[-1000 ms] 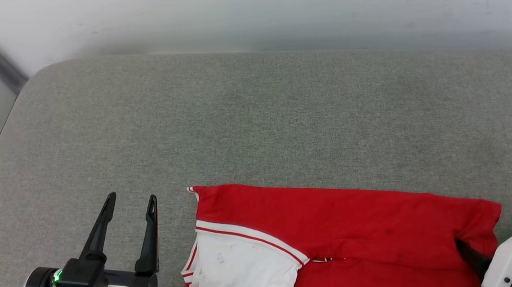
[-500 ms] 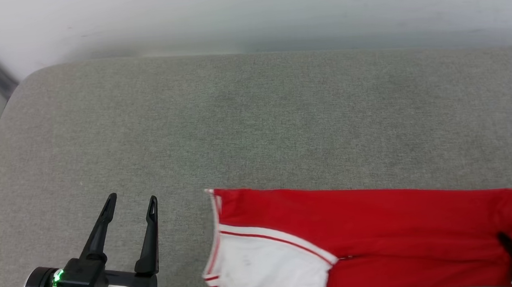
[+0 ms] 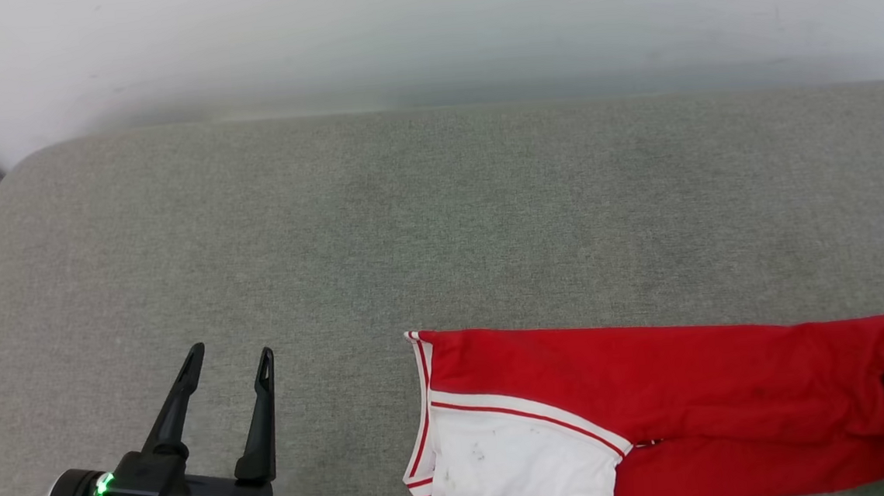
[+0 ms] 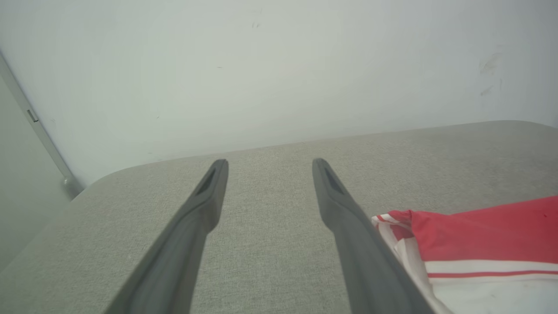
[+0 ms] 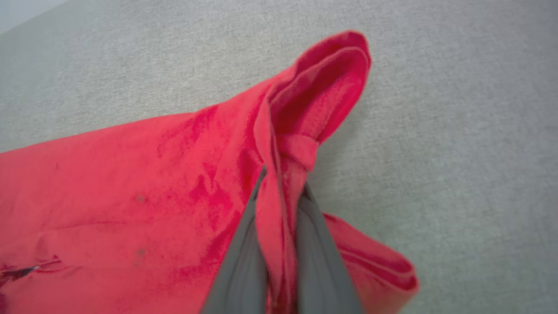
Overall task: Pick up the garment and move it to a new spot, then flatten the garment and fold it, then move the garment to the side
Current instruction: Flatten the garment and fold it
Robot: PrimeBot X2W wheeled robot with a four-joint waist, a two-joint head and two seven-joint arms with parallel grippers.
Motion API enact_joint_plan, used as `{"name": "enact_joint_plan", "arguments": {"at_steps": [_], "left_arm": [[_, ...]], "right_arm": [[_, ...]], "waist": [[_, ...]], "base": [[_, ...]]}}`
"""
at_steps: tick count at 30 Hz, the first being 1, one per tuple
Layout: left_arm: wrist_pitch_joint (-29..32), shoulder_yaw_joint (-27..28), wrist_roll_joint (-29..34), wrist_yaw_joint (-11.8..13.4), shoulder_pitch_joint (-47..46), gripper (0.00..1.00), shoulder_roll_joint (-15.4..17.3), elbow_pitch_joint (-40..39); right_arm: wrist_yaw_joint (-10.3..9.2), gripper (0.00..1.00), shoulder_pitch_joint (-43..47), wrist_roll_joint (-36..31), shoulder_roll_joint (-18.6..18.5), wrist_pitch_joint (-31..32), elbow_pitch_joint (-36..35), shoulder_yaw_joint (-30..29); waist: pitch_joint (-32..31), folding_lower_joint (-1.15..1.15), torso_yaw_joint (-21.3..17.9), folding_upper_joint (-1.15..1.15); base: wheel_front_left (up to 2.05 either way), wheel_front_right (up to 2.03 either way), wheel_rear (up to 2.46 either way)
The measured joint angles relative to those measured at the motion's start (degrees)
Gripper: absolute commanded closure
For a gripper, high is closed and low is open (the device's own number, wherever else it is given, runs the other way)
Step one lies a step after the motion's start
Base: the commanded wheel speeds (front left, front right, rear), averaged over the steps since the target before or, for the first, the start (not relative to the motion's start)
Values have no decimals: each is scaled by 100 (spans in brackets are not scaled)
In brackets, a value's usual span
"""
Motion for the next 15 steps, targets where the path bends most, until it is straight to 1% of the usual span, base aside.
{"name": "enact_joint_plan", "arguments": {"at_steps": [8,14,15], "left_arm": [[0,-22,24,-30,85,0,-52,32],[0,-60,47,-48,93,0,-66,48],[0,-75,47,-54,93,0,-65,49]], "right_arm": [[-1,100,397,-223,357,638,-1410,565],[-1,100,587,-243,927,1157,-2191,1152],[-1,100,603,-227,1180,1349,-2393,1490]], "waist": [[-186,0,-76,0],[-233,0,-32,0],[-232,0,16,0]], "base": [[0,0,0],[0,0,0],[0,0,0]]}}
